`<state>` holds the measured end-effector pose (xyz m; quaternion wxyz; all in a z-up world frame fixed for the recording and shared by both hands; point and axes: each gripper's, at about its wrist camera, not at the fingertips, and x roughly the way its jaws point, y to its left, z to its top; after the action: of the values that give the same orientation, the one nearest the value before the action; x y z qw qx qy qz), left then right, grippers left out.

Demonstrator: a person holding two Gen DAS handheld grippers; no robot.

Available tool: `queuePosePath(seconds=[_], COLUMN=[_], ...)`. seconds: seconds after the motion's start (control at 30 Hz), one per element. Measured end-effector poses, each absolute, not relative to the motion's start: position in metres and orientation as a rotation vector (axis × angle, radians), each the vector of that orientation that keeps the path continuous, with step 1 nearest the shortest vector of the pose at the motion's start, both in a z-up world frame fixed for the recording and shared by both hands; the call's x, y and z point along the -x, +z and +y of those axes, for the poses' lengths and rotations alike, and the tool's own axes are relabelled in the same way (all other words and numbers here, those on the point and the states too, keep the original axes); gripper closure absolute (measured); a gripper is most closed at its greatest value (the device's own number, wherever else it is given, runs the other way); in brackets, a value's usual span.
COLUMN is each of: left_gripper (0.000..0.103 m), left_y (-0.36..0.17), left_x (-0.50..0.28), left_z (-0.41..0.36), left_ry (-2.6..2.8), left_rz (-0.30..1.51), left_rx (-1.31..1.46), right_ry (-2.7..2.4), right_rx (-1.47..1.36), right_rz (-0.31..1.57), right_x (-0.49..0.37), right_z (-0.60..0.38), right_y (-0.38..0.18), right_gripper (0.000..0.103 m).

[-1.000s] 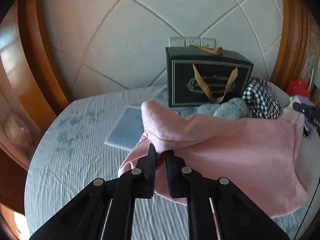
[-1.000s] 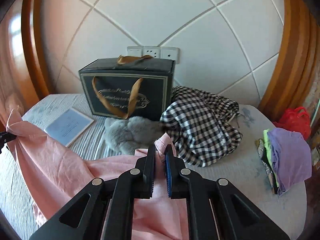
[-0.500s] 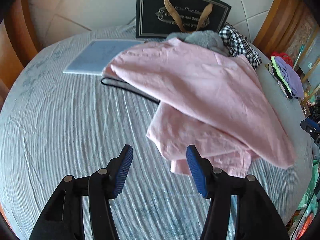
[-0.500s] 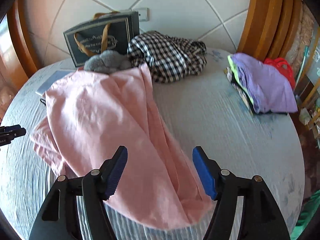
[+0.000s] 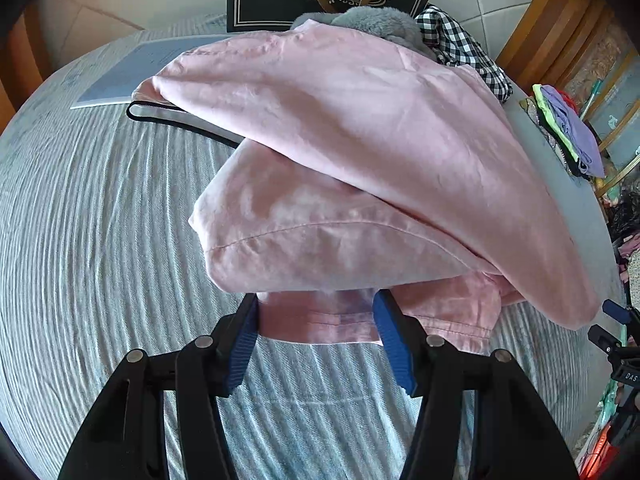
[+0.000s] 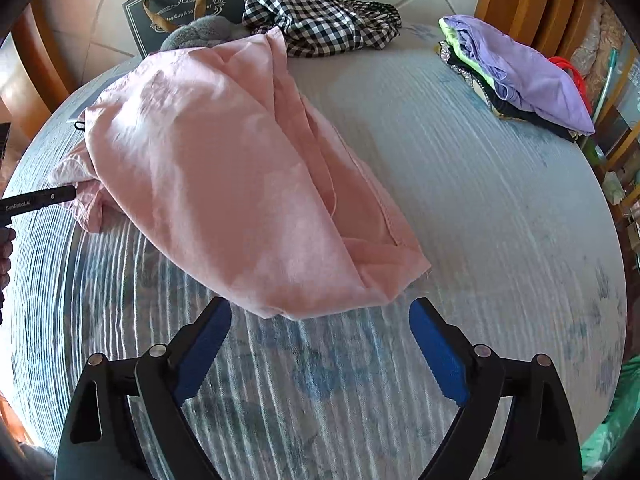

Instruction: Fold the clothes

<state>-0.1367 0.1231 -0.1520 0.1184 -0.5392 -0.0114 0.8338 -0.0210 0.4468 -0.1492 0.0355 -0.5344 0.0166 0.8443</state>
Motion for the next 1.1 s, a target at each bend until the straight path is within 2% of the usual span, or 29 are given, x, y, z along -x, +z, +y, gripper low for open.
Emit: queuePosePath(seconds=[0.03, 0.07, 0.1, 0.13, 0.17, 0.2, 0.27, 0.37, 0.43, 0.57, 0.63, 0.73, 0.9, 0.93, 1.0, 1.03, 1.07, 1.1], left_gripper=[0.045, 0.064, 0.092, 0.093, 0.095, 0.095, 0.095, 0.095, 0.095, 0.095, 0.095, 0.095, 0.095, 0.095, 0.095, 0.095, 0.095, 0.095], left_y=[-0.152, -0.152, -0.151, -0.148, -0.143, -0.137, -0.115, -0.062, -0.026, 0.026, 0.039, 0.030, -0.030, -0.042, -0.059, -0.066, -0.071, -0.073], left_x=[0.136, 0.136, 0.136, 0.136, 0.135, 0.133, 0.126, 0.110, 0.097, 0.065, 0.045, 0.019, 0.005, 0.003, 0.002, 0.001, 0.001, -0.001], left_z=[0.129, 0.134, 0.138, 0.140, 0.139, 0.138, 0.128, 0.098, 0.077, 0.036, 0.017, -0.009, -0.040, -0.044, -0.049, -0.051, -0.052, -0.053], left_ry=[2.445, 2.450, 2.450, 2.452, 2.463, 2.477, 2.531, 2.635, 2.694, 2.766, 2.773, 2.745, 2.671, 2.661, 2.642, 2.634, 2.627, 2.621], left_rz=[-0.013, 0.005, 0.013, 0.015, -0.002, -0.018, -0.058, -0.098, -0.090, -0.066, -0.052, -0.045, -0.087, -0.089, -0.100, -0.107, -0.112, -0.112], left_rx=[1.575, 1.577, 1.588, 1.596, 1.597, 1.593, 1.542, 1.419, 1.336, 1.213, 1.187, 1.235, 1.447, 1.474, 1.508, 1.520, 1.528, 1.529], right_ry=[2.603, 2.611, 2.620, 2.627, 2.628, 2.631, 2.655, 2.724, 2.749, 2.774, 2.770, 2.779, 2.777, 2.773, 2.759, 2.751, 2.745, 2.738], right_rx=[1.649, 1.657, 1.662, 1.661, 1.656, 1.647, 1.582, 1.379, 1.220, 0.990, 0.976, 1.097, 1.379, 1.428, 1.517, 1.553, 1.576, 1.595], right_rz=[0.038, 0.024, 0.010, -0.006, -0.018, -0.016, -0.027, 0.004, 0.013, 0.074, 0.106, 0.149, 0.261, 0.252, 0.220, 0.199, 0.177, 0.154], right_x=[0.023, 0.025, 0.028, 0.032, 0.037, 0.042, 0.050, 0.052, 0.047, 0.020, 0.004, -0.012, -0.024, -0.025, -0.026, -0.026, -0.025, -0.023], right_z=[0.445, 0.443, 0.442, 0.440, 0.439, 0.439, 0.441, 0.450, 0.456, 0.465, 0.462, 0.448, 0.409, 0.399, 0.379, 0.371, 0.365, 0.359], right_y=[-0.154, -0.158, -0.162, -0.165, -0.167, -0.165, -0.151, -0.105, -0.064, 0.008, 0.024, 0.015, -0.053, -0.067, -0.094, -0.106, -0.115, -0.124], right_gripper=[0.011, 0.011, 0.012, 0.036, 0.065, 0.067, 0.084, 0.086, 0.092, 0.093, 0.093, 0.093, 0.090, 0.086, 0.068, 0.048, 0.039, 0.039])
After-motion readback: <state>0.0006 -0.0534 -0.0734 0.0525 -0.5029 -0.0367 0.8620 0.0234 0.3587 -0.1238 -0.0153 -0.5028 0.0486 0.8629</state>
